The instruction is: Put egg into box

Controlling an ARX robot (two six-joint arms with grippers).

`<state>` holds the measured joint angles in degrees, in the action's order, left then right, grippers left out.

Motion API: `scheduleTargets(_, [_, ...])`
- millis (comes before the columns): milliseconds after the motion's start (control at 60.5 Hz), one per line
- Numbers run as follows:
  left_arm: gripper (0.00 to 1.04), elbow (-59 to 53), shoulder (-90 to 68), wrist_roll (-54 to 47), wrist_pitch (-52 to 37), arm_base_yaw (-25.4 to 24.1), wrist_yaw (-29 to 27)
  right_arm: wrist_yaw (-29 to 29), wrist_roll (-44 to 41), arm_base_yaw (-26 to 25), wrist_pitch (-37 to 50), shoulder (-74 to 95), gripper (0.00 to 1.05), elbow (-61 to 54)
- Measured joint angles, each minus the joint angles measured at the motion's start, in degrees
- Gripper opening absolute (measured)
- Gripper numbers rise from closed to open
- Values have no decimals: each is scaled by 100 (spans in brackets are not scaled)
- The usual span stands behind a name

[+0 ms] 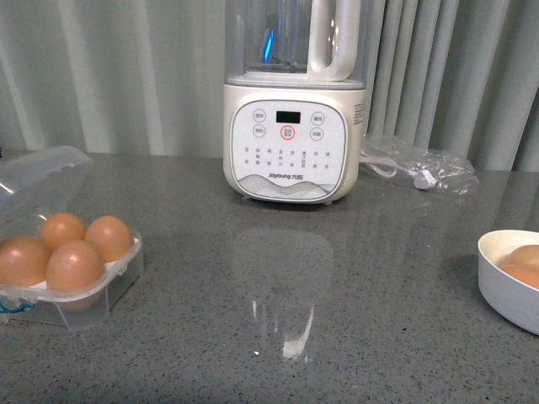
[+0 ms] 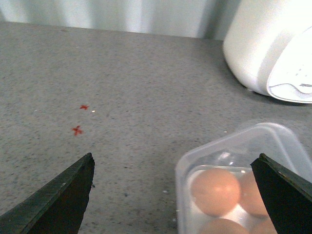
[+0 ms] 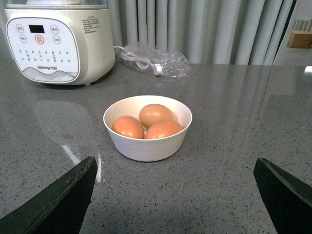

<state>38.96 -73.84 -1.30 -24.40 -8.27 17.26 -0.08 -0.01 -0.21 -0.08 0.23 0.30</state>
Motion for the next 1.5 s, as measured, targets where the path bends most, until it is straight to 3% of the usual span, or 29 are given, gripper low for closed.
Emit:
scheduleTargets(248, [98, -531, 599, -802, 168, 975, -363, 0, 0, 0, 0, 0, 98, 0])
scheduleTargets(578, [98, -658, 719, -1338, 553, 1084, -404, 0, 0, 0, 0, 0, 98, 0])
scheduleTargets(1041, [98, -221, 2291, -649, 2181, -459, 299, 0, 0, 0, 0, 0, 98, 0])
scheduleTargets(1190, [98, -385, 3263, -1005, 3051, -1314, 1001, 0, 0, 0, 0, 0, 98, 0])
scheduleTargets(1305, [98, -507, 3541, -1165, 3220, -1978, 1386, 0, 0, 0, 0, 0, 98, 0])
scheduleTargets(1404, [78, -1360, 4024, -420, 1803, -1773, 739, 0, 0, 0, 0, 0, 98, 0])
scheduleTargets(1503, [62, -1834, 4409, -109, 1530, -1397, 398, 0, 0, 0, 0, 0, 98, 0])
